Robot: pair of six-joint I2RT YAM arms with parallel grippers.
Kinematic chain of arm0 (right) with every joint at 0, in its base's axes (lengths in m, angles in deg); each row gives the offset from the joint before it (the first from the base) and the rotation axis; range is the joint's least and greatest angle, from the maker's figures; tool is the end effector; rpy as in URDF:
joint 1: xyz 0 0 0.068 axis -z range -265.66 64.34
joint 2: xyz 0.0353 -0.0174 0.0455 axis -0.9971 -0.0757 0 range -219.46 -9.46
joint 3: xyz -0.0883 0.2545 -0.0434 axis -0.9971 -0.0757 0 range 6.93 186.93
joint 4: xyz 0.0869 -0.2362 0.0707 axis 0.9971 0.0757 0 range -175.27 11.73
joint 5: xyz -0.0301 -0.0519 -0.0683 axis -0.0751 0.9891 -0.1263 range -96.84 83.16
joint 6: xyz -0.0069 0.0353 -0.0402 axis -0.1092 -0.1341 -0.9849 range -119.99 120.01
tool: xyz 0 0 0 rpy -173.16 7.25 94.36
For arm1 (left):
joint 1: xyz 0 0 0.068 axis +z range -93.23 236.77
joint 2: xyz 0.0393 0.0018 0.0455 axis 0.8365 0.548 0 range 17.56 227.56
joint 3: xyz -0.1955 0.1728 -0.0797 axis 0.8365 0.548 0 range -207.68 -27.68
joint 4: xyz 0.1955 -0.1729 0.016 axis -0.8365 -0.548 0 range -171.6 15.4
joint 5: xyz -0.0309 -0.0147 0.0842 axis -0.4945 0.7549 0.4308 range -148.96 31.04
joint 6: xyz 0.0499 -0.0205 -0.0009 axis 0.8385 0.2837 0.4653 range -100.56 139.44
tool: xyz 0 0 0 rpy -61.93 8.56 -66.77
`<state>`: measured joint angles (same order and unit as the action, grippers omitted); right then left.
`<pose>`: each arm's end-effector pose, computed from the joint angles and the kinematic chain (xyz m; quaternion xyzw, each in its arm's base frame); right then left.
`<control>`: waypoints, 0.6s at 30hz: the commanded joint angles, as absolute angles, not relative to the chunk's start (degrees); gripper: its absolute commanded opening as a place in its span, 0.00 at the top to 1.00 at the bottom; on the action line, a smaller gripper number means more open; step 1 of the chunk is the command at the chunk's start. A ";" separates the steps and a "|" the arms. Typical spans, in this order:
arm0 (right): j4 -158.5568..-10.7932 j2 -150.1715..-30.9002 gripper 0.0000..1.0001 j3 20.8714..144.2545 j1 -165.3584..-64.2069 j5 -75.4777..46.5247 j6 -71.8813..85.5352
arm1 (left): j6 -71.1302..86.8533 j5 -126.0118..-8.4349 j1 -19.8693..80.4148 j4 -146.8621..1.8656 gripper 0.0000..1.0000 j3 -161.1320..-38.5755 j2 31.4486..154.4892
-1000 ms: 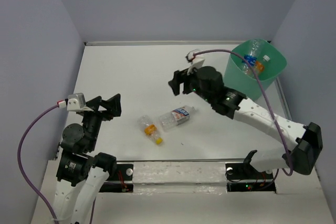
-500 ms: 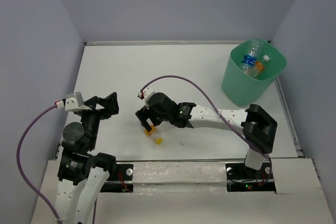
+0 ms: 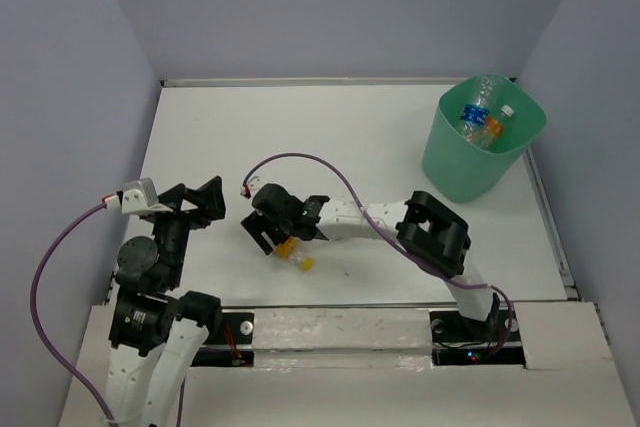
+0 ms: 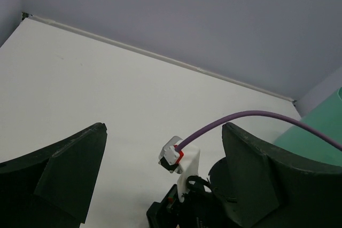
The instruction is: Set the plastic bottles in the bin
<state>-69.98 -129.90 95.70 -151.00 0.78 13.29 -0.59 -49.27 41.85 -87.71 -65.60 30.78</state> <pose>0.1997 0.4236 0.1836 -0.3855 0.8448 0.1840 0.3223 0.0667 -0.0117 0.3525 -0.0935 0.6263 -0.1810 0.7525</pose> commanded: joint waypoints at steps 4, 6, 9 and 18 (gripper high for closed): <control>-68.48 -130.31 0.32 100.27 -151.40 0.72 15.39 | 0.02 -49.73 41.48 -85.41 0.01 -66.18 29.52; -68.40 -129.69 0.44 100.88 -151.40 1.51 15.39 | 0.10 -49.56 41.22 -85.50 0.01 -66.18 29.34; -69.01 -126.37 0.56 101.32 -151.40 3.26 15.92 | 0.11 -49.30 41.22 -85.50 0.01 -66.18 28.90; -72.96 -103.26 0.56 98.34 -140.37 10.03 11.18 | 0.10 -49.47 39.81 -85.50 0.01 -66.09 28.20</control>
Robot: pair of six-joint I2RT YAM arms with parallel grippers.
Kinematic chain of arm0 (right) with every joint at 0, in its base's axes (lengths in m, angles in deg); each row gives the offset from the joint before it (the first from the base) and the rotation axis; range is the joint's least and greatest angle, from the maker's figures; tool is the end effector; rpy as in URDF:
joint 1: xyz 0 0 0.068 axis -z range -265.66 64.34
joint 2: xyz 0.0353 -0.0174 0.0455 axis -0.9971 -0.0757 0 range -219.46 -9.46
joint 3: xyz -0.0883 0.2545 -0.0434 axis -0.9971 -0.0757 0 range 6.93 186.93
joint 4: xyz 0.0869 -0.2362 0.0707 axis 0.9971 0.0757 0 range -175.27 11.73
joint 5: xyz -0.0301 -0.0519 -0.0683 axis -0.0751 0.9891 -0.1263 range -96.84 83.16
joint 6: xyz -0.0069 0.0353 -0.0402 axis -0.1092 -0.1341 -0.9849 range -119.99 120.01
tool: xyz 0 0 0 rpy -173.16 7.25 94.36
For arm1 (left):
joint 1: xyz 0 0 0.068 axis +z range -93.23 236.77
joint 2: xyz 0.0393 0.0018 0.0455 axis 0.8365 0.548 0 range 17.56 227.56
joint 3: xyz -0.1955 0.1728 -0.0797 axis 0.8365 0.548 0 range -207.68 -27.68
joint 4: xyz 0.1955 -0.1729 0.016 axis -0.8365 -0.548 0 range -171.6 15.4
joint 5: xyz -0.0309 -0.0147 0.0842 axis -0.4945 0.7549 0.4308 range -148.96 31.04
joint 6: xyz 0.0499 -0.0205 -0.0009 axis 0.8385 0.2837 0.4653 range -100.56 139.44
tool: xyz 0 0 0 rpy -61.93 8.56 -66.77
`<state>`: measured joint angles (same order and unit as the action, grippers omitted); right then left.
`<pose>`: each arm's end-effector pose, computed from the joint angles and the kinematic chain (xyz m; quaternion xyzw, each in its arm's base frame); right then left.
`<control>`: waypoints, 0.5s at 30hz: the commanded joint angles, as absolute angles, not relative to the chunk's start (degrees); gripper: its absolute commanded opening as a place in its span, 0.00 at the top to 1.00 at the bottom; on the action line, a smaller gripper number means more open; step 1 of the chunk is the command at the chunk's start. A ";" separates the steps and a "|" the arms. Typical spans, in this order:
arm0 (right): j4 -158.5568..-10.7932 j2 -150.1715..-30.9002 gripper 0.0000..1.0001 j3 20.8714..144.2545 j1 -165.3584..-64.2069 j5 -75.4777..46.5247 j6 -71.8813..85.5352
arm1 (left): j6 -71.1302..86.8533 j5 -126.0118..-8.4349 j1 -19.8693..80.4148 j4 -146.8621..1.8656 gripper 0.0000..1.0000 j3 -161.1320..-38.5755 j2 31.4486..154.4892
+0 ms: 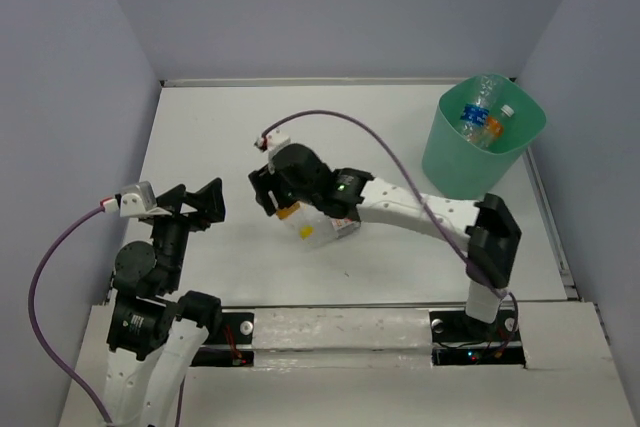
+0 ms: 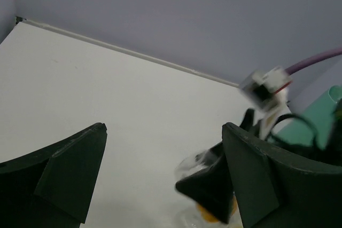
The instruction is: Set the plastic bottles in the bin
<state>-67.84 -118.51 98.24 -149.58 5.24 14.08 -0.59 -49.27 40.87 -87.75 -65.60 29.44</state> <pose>0.2031 0.3980 0.2828 -0.3282 0.8210 0.2155 0.4146 0.0611 -0.0113 0.3535 -0.0884 0.6183 -0.1903 0.7574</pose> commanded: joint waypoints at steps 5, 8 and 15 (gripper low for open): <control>-75.50 -88.58 0.56 93.25 -123.07 18.19 7.94 | 0.02 -49.65 38.84 -85.41 0.01 -66.18 27.58; -78.85 -82.94 0.56 91.66 -109.11 25.24 8.00 | 0.02 -49.56 38.49 -85.50 0.01 -66.18 26.62; -86.92 -83.72 0.55 88.41 -89.11 29.89 5.20 | 0.11 -49.38 37.44 -85.59 0.01 -66.09 25.56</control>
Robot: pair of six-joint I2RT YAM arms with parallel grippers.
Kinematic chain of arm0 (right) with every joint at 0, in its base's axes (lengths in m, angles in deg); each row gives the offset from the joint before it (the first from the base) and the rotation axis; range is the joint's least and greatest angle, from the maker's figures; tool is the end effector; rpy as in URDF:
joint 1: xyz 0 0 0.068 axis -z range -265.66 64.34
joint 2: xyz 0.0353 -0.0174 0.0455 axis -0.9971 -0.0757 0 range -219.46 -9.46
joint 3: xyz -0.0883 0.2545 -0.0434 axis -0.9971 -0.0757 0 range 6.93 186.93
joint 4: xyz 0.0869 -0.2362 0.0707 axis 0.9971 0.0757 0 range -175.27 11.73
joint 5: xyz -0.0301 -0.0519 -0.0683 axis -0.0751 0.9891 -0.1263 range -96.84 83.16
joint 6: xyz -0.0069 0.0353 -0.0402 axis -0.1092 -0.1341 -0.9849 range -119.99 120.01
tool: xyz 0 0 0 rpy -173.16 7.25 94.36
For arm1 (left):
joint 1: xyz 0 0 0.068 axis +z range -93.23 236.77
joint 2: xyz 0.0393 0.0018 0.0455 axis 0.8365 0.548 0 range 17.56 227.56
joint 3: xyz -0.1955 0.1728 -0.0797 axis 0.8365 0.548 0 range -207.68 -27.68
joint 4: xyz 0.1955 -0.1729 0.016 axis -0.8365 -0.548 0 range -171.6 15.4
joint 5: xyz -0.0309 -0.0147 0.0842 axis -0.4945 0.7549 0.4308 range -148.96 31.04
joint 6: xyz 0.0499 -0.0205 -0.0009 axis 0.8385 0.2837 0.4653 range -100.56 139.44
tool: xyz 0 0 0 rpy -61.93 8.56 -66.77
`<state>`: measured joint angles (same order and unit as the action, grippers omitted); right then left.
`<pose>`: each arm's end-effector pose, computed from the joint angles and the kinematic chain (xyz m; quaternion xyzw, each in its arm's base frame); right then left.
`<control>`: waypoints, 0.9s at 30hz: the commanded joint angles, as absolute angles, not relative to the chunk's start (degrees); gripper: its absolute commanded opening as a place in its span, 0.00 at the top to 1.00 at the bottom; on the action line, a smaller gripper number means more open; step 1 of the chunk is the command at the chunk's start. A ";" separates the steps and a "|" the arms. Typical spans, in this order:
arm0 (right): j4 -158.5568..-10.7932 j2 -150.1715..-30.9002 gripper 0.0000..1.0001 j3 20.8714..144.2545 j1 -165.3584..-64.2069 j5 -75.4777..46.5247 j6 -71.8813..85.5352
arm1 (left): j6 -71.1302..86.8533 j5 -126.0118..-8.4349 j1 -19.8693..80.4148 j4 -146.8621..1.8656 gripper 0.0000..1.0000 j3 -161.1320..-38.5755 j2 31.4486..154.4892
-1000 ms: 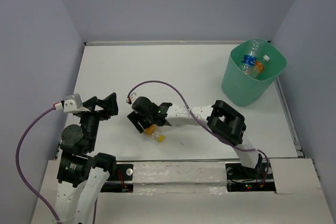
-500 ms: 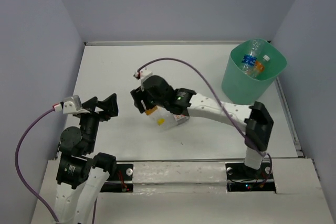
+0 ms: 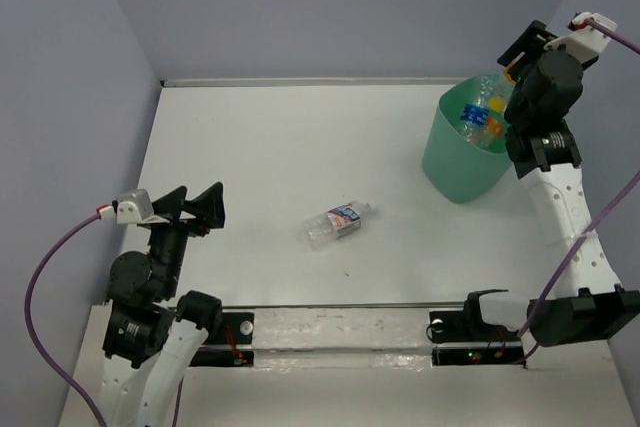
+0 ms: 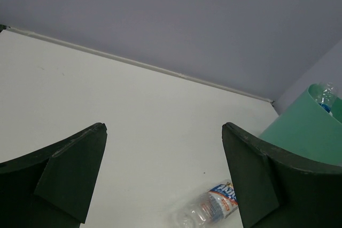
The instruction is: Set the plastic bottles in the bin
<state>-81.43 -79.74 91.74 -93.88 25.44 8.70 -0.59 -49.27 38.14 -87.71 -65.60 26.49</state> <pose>0.2555 0.0177 0.5008 0.2165 0.6122 -0.0668 0.7576 0.0487 -0.0102 0.3554 -0.0748 0.5996 -0.2152 0.7672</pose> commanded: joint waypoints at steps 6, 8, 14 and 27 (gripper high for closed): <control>-88.61 -86.01 0.34 84.19 -87.68 37.87 5.20 | 0.02 -48.42 36.73 -85.94 0.01 -66.36 25.56; -88.70 -86.36 0.10 83.75 -87.68 39.66 4.67 | 0.02 -48.15 36.56 -86.11 0.01 -66.44 25.56; -85.99 -80.74 0.04 83.39 -87.68 31.15 7.29 | -0.07 -47.89 36.47 -86.11 0.01 -66.44 25.65; -67.25 -75.56 0.09 72.61 -126.94 9.96 27.03 | 0.02 -47.71 37.61 -86.03 0.01 -66.53 28.28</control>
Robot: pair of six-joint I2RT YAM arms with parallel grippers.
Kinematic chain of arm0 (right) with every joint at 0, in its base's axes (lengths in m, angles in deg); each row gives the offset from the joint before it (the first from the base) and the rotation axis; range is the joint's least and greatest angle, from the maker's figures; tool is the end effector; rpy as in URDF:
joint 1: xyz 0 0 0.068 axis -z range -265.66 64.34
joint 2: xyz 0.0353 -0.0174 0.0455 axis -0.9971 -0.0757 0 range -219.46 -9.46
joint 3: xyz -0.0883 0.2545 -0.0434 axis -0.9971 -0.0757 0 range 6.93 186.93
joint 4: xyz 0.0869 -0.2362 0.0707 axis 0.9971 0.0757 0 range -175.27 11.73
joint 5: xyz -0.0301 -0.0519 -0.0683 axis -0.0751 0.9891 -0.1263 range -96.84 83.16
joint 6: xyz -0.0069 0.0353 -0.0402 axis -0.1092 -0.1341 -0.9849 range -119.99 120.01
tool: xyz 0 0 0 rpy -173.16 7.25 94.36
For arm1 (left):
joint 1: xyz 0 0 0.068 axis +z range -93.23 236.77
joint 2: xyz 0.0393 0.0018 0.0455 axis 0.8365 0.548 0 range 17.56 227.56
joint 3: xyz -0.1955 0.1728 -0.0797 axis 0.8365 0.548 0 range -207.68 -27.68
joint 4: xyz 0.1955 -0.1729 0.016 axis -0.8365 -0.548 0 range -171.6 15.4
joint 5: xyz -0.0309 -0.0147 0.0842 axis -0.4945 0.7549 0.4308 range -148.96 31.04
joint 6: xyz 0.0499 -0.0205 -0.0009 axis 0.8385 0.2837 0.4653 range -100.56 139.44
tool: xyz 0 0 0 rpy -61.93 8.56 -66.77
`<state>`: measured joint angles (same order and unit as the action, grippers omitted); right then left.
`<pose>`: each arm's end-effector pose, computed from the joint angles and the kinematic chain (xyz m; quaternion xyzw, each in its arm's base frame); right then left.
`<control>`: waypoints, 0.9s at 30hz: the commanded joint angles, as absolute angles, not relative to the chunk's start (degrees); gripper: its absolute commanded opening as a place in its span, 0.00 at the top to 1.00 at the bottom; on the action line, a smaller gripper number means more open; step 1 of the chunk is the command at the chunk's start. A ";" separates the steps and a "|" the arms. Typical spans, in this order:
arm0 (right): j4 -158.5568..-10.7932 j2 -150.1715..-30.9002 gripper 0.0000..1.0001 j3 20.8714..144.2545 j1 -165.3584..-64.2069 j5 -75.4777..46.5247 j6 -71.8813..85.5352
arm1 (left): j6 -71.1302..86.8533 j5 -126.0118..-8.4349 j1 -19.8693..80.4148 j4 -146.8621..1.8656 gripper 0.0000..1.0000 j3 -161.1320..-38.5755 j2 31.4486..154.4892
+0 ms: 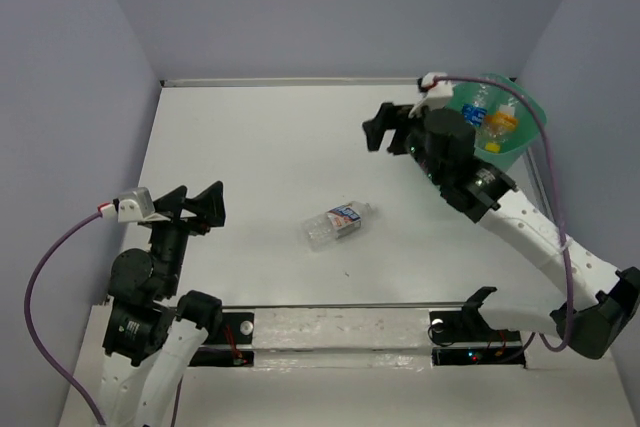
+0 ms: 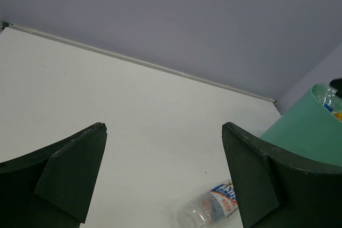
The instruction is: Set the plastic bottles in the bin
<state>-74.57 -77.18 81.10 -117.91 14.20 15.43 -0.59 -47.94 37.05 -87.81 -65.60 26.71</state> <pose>0.2297 0.1298 0.4369 0.0173 0.7310 0.1479 0.6659 0.0496 -0.0106 0.3551 -0.0781 0.6019 -0.2149 0.7652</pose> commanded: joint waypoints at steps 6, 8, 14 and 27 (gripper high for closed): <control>-71.64 -78.18 0.01 55.99 -138.57 16.52 50.08 | 0.10 -48.50 38.49 -85.85 0.01 -66.44 28.46; -73.57 -78.01 0.01 53.17 -138.57 17.16 54.76 | 0.02 -48.50 38.67 -85.85 0.01 -66.27 28.37; -73.67 -83.98 0.00 53.95 -138.57 17.95 58.62 | 0.02 -49.38 38.75 -85.68 0.01 -66.18 28.81; -75.60 -96.37 0.00 61.32 -138.57 18.74 56.10 | 0.02 -49.82 38.67 -85.59 0.01 -66.18 28.02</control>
<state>-72.49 -94.49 55.48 -138.56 15.93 57.59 -0.59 -48.90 38.51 -87.77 -65.60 27.96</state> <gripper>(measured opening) 0.994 0.990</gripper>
